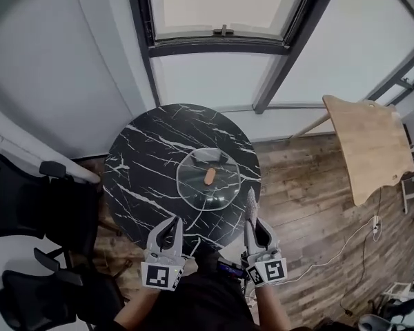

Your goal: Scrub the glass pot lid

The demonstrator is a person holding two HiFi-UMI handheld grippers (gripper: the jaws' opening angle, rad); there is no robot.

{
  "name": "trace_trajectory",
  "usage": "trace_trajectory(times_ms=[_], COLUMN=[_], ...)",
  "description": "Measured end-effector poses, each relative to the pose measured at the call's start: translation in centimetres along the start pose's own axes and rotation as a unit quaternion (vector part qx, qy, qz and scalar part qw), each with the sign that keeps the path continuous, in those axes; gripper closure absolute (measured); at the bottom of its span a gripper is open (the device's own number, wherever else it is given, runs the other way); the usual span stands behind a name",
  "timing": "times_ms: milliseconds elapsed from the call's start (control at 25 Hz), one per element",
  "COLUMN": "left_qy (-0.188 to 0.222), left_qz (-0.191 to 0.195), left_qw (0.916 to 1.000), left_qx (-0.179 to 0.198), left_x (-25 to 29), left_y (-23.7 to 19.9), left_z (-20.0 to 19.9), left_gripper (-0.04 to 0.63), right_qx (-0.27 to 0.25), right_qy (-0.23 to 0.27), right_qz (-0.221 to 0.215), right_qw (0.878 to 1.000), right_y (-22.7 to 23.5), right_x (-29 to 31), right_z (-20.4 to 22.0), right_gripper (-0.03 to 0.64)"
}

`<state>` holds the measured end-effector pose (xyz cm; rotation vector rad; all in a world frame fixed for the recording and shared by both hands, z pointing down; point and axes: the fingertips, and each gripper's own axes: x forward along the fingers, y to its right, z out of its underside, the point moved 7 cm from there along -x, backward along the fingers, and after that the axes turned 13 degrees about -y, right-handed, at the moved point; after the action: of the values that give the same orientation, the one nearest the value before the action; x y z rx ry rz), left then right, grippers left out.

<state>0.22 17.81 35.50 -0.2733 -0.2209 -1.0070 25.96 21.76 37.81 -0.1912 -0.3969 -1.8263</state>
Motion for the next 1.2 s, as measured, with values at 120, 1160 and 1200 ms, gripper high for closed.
trace_trajectory(times_ms=[120, 1160, 1200], left_qy=[0.002, -0.046, -0.046], left_qz=[-0.028, -0.07, -0.075], left_qw=[0.9996, 0.9962, 0.996], left_qx=[-0.003, 0.023, 0.019], left_x=[2.8, 12.6, 12.4], left_y=[1.3, 1.8, 1.6], left_z=[-0.9, 1.7, 1.9], left_gripper=[0.592, 0.592, 0.592], right_qx=[-0.023, -0.404, -0.42], right_qy=[-0.015, -0.253, -0.255], right_qz=[-0.036, -0.19, -0.195], right_qw=[0.999, 0.858, 0.849], right_y=[3.7, 14.0, 13.8], right_x=[2.8, 33.3, 34.1], right_z=[-0.5, 11.7, 12.1], right_gripper=[0.549, 0.549, 0.549])
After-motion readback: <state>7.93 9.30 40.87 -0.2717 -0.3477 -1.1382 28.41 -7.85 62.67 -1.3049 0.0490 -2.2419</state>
